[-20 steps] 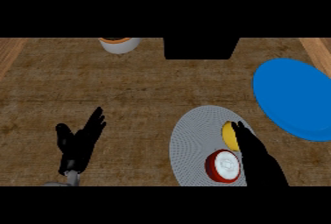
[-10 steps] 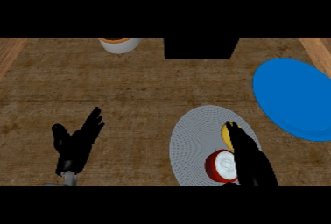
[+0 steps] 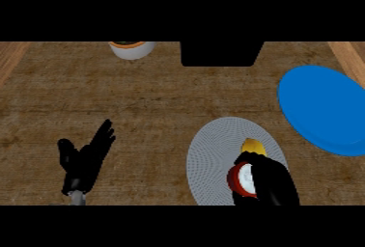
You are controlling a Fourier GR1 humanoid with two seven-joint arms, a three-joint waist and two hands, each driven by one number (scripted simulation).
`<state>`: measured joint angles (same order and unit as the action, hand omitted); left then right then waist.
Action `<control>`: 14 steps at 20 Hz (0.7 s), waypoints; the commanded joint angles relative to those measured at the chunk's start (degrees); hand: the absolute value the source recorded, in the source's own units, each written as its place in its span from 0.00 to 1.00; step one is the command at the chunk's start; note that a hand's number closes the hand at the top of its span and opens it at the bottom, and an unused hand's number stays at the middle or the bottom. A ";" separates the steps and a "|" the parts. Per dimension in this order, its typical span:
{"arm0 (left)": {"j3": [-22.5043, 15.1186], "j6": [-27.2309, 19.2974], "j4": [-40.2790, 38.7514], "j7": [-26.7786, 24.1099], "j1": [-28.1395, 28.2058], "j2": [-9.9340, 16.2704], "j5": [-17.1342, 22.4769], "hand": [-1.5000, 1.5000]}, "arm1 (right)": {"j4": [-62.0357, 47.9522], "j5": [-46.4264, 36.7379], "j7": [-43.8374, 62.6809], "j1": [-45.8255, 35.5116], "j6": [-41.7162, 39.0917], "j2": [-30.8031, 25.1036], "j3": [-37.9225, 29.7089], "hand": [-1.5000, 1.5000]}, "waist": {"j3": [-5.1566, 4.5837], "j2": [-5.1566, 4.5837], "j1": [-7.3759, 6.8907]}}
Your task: Pick the can from the placemat and place it in the plate
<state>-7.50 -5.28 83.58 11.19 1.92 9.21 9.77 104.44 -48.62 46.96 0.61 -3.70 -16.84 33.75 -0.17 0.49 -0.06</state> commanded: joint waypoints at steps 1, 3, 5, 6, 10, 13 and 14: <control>2.43 1.46 -2.74 1.10 -2.73 0.46 0.55 0.50 | -2.64 -5.27 -0.64 2.51 1.39 1.95 3.30 1.00 | 0.17 -0.47 0.16; 0.80 -0.34 -2.65 3.42 -4.21 -1.46 -1.34 0.50 | -2.62 -3.34 -4.71 1.54 0.65 -0.56 -1.48 1.00 | 0.17 -0.48 0.16; -0.13 0.09 -0.07 1.40 0.65 -1.13 -2.46 0.50 | -0.24 -6.95 -1.54 -1.52 -1.00 1.94 -0.37 1.00 | 0.17 -0.44 -0.01; 1.78 0.42 -3.17 1.82 -2.32 -1.01 -0.92 0.50 | 1.14 -9.53 -3.43 1.20 4.34 0.77 0.78 1.00 | 0.17 -0.44 0.26; 0.19 1.00 -0.96 1.64 -2.11 -1.40 -0.69 0.50 | -12.56 -13.91 10.86 -13.18 10.72 11.03 -12.57 1.00 | 0.12 -1.48 -2.08; -0.29 1.03 -0.20 0.68 -2.14 -1.29 -1.35 0.50 | -15.25 -16.82 18.53 -17.87 13.31 10.14 -21.95 1.00 | -0.02 -2.64 -3.01; -0.68 1.77 0.15 1.14 -2.15 -0.65 -1.47 0.50 | -16.63 -19.49 20.44 -20.73 14.33 10.26 -23.37 1.00 | -0.02 -2.43 -3.99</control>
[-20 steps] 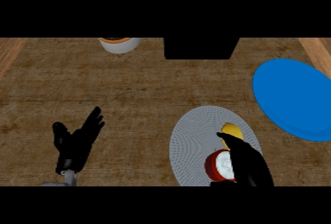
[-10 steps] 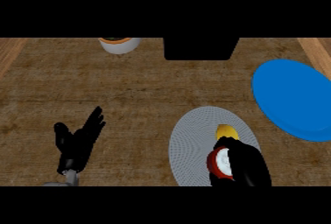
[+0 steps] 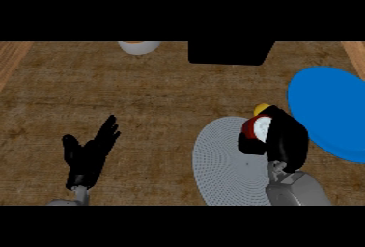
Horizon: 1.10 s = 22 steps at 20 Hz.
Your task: Pick the can from the placemat and place it in the plate
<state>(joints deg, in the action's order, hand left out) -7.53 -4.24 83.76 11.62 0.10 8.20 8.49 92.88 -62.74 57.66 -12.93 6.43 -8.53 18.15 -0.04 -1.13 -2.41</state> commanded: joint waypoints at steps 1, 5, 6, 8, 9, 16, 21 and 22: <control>-0.79 0.70 -0.38 0.89 -0.60 0.31 -0.36 0.50 | -6.20 -8.41 10.95 -9.73 5.77 1.32 -9.18 1.00 | -0.20 -0.85 -1.96; -2.14 0.89 -0.59 0.53 -1.69 -0.81 -0.80 0.50 | -12.06 -17.66 15.05 -18.13 7.93 0.27 -14.88 1.00 | -0.24 -1.19 -3.47; -1.77 1.36 -0.92 0.23 -0.25 -0.08 -0.60 0.50 | -13.09 -19.85 16.61 -19.92 8.35 0.29 -16.64 1.00 | -0.26 -1.03 -4.24; -2.22 1.40 -0.53 1.30 -1.71 -0.35 -0.63 0.50 | -15.11 -23.79 17.74 -23.99 9.73 0.30 -19.26 1.00 | -0.15 -1.15 -4.57; -2.10 1.37 -1.12 1.15 -2.76 -0.33 -0.86 0.50 | -16.24 -25.46 18.22 -25.40 10.92 -0.07 -21.13 1.00 | -0.11 -1.31 -3.84; -1.97 1.06 -1.66 0.50 -2.27 -0.56 -1.09 0.50 | -20.38 -38.60 23.44 -29.86 19.63 3.60 -29.34 1.00 | 0.07 -1.13 -3.43; -1.30 -0.02 -1.46 1.89 -2.49 -0.72 -1.04 0.50 | -20.39 -45.67 22.87 -28.78 28.00 5.01 -34.85 1.00 | 0.20 -0.79 -1.73; -0.94 0.26 -0.45 1.02 -0.87 0.12 -1.05 0.50 | -21.88 -47.94 23.64 -28.68 27.65 5.59 -36.13 1.00 | 0.15 -0.48 -2.11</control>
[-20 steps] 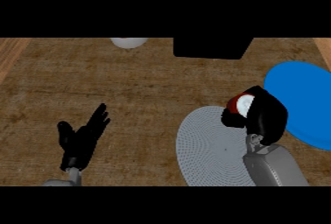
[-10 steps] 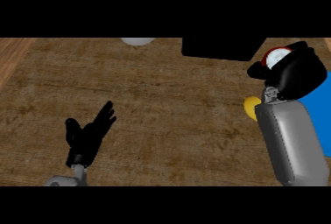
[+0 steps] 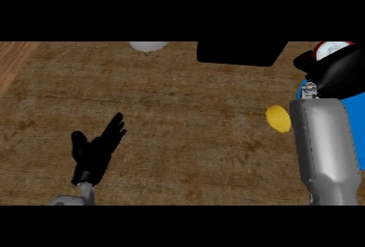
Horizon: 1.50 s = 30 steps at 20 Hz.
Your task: Pick the can from the placemat and place it in the plate
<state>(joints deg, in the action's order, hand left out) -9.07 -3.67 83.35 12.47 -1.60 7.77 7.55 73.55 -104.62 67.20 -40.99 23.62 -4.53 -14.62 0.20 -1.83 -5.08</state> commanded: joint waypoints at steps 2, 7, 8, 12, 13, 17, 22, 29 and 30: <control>0.77 -0.48 -0.48 0.14 0.63 -0.07 0.26 0.50 | -2.57 -9.19 13.91 2.21 14.10 3.29 -4.69 1.00 | -0.09 0.46 1.78; 0.29 0.07 -0.53 -0.93 3.40 -0.34 0.40 0.50 | -4.46 -12.56 12.42 2.63 18.66 0.55 -13.69 1.00 | -0.05 0.46 1.98; 0.52 -1.55 0.30 -0.03 2.87 -1.07 0.11 0.50 | -4.48 -13.13 11.48 4.92 20.69 0.91 -14.58 1.00 | -0.03 0.77 2.74; 2.05 -0.32 -0.54 -1.42 2.97 -0.16 1.10 0.50 | -6.71 -10.94 7.37 6.08 26.14 -0.06 -20.24 1.00 | -0.08 1.01 3.44; 2.02 -1.04 0.24 2.05 0.81 0.12 0.90 0.50 | -7.97 -11.56 6.79 7.84 29.38 0.49 -21.15 1.00 | -0.02 0.94 3.63; 1.14 -1.22 -0.61 -0.20 2.85 -1.08 0.15 0.50 | -11.30 -9.12 3.51 5.26 32.29 -2.19 -26.16 1.00 | -0.09 1.21 3.69; 1.18 -1.88 -0.53 0.38 2.17 -0.90 -0.74 0.50 | -18.18 1.64 0.37 4.45 31.18 -4.33 -33.83 1.00 | -0.01 1.30 4.18; 1.56 -0.65 -0.89 -1.29 4.17 -0.72 -0.30 0.50 | -39.19 23.62 -16.87 2.69 31.56 -14.22 -35.65 0.00 | 0.08 1.15 3.47; 2.11 -1.00 -2.66 -0.38 1.18 -1.50 0.08 0.50 | -40.27 26.74 -19.88 1.81 33.88 -14.43 -35.16 0.00 | 0.05 1.16 3.86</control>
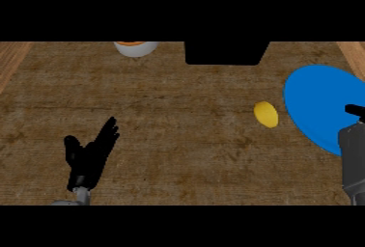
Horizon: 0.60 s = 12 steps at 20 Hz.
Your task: Pick the can from the placemat and place it in the plate
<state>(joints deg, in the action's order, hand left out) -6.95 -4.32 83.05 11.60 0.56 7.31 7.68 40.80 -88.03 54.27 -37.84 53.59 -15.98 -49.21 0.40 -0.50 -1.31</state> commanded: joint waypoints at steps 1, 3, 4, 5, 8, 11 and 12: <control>-0.99 0.20 -1.09 -0.27 0.66 -0.72 -0.66 0.50 | -8.80 13.31 -11.59 0.71 6.01 -3.19 -0.46 0.00 | -0.08 -0.21 -0.09; -0.46 -0.23 -1.73 -1.77 0.99 -0.92 -0.91 0.50 | -7.23 19.91 -18.47 0.27 7.85 -3.41 0.05 0.00 | -0.07 -0.05 0.26; 0.20 -0.87 -3.46 0.64 -2.75 -1.32 -0.63 0.50 | -7.16 20.04 -19.02 -0.52 11.48 -2.12 0.27 0.00 | -0.03 -0.36 0.18; -0.56 -0.92 -1.72 0.66 -0.37 -1.52 -0.73 0.50 | -6.04 20.91 -20.58 -1.65 12.50 -2.04 1.06 0.00 | -0.07 -0.15 -0.18; 1.43 0.91 -1.25 1.89 -2.04 0.43 1.07 0.50 | -1.49 27.09 -28.10 0.22 16.91 -1.66 2.14 0.00 | -0.04 0.03 0.41; 0.00 -0.12 0.68 2.82 -0.08 -0.18 -0.18 0.50 | 2.72 35.18 -33.64 3.44 20.65 1.91 3.37 0.00 | -0.13 0.34 0.68; 0.33 -0.19 -2.55 -0.39 0.01 -1.13 -0.44 0.50 | 5.10 37.68 -34.37 4.21 21.18 2.04 3.11 0.00 | -0.16 0.31 1.13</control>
<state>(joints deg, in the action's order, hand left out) -6.50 -4.32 82.54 12.01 0.03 6.89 7.59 41.36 -58.79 25.33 -36.04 67.05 -16.44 -47.19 0.42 -0.23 -0.80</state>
